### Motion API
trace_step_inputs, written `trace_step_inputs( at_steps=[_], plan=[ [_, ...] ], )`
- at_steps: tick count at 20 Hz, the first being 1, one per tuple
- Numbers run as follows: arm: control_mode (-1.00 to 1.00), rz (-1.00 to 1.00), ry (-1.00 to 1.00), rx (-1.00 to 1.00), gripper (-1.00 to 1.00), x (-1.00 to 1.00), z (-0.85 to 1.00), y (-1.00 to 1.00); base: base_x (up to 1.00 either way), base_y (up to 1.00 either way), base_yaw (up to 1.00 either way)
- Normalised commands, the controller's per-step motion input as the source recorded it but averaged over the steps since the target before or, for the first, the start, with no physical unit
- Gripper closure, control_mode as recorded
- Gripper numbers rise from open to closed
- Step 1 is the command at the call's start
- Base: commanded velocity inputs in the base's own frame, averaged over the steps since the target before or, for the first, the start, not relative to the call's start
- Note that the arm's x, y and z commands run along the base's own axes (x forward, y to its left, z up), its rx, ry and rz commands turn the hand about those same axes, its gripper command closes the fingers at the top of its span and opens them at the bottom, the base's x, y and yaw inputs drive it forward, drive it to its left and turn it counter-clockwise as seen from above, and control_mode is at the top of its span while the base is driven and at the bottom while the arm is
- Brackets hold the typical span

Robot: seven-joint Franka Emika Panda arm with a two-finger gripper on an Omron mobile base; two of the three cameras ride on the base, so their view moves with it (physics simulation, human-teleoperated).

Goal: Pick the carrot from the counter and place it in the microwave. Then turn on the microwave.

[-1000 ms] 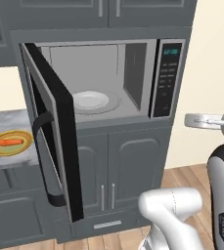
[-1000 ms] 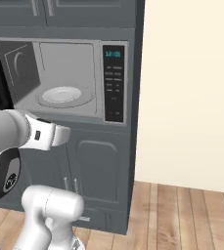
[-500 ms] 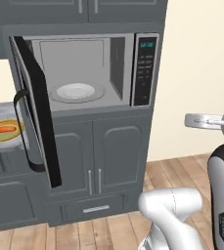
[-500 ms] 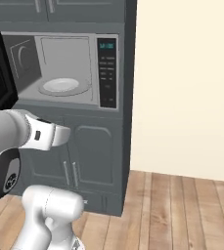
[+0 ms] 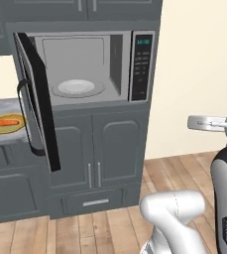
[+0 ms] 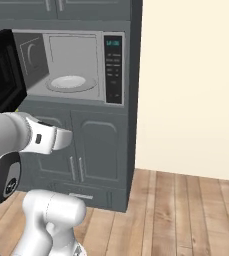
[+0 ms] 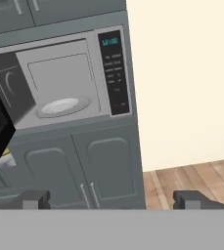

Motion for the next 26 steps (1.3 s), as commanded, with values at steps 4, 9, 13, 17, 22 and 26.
trace_step_inputs(
  at_steps=[4, 9, 13, 17, 22, 26],
  plan=[
    [1.0, 0.0, 0.0, 0.0, -1.0, 0.0, 0.0, 0.0, -0.26, 0.0, 0.06],
    [1.0, 0.0, 0.0, 0.0, -1.0, 0.0, 0.0, 0.0, -0.06, 0.11, 0.02],
    [1.0, 0.0, 0.0, 0.0, -1.0, 0.0, 0.0, 0.0, 0.13, 0.33, 0.0],
    [1.0, 0.0, 0.0, 0.0, -1.0, 0.0, 0.0, 0.0, 0.47, 0.39, -0.01],
    [1.0, 0.0, 0.0, 0.0, -1.0, 0.0, 0.0, 0.0, 0.46, 0.41, -0.04],
    [1.0, 0.0, 0.0, 0.0, -1.0, 0.0, 0.0, 0.0, 0.3, 0.36, -0.06]
  ],
)
